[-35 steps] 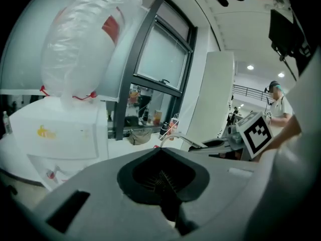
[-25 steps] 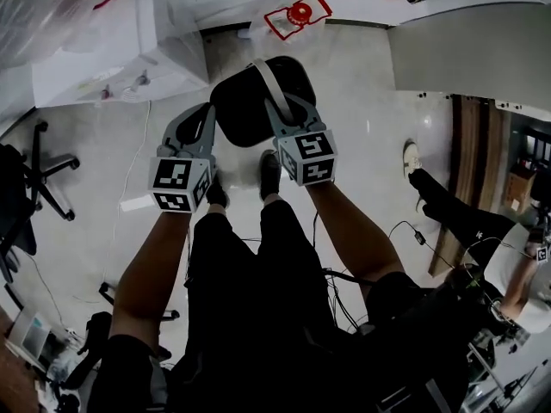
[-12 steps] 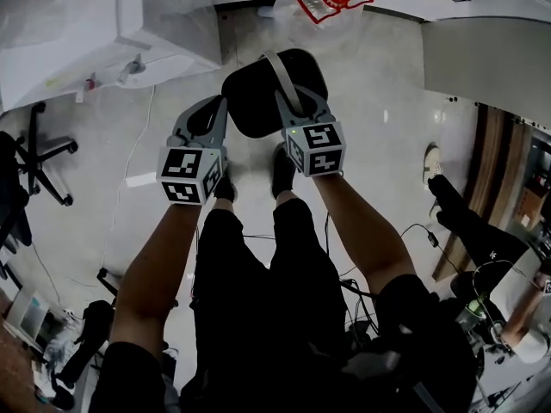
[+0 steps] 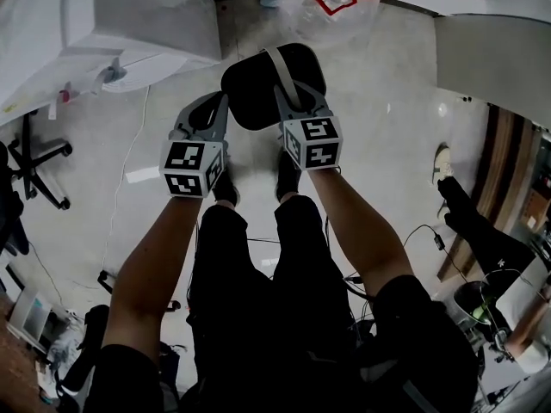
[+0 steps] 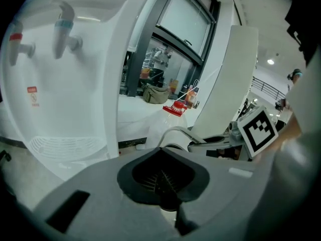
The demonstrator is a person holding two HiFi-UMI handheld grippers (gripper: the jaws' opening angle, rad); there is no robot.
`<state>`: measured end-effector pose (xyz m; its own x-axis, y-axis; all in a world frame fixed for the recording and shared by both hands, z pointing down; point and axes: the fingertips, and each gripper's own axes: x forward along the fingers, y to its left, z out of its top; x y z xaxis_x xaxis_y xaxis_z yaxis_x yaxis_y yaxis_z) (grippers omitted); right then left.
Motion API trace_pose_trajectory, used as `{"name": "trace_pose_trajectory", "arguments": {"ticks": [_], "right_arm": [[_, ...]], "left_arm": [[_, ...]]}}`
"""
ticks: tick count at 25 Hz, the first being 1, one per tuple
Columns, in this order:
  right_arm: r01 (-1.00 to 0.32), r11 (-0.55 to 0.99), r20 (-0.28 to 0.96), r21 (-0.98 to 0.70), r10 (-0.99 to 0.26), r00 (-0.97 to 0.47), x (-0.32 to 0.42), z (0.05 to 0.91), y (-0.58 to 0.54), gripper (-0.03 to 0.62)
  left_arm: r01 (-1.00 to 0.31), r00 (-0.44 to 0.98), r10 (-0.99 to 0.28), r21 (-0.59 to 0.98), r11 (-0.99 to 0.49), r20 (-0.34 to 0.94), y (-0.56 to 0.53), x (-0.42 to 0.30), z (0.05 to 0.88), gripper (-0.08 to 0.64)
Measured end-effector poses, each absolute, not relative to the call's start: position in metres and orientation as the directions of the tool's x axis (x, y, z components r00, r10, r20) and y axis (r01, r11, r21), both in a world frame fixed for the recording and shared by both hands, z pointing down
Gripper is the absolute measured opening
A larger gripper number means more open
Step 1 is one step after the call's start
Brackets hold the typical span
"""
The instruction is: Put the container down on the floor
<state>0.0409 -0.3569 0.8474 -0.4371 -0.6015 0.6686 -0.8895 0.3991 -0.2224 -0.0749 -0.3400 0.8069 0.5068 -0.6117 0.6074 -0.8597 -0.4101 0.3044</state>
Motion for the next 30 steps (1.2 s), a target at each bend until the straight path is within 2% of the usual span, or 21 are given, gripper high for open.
{"name": "trace_pose_trajectory", "arguments": {"ticks": [17,30], "right_arm": [[-0.894,0.387,0.69,-0.226,-0.585,-0.427,0.03,0.958,-0.367,0.071],[-0.886,0.398,0.68,-0.238,-0.582,-0.445,0.017,0.973,-0.376,0.072]], "left_arm": [[-0.868,0.49,-0.601,0.292,-0.401,0.631,-0.35,-0.073,0.896,0.011],[-0.884,0.463,-0.6,0.288,-0.369,0.652,-0.337,-0.075,0.923,0.011]]}}
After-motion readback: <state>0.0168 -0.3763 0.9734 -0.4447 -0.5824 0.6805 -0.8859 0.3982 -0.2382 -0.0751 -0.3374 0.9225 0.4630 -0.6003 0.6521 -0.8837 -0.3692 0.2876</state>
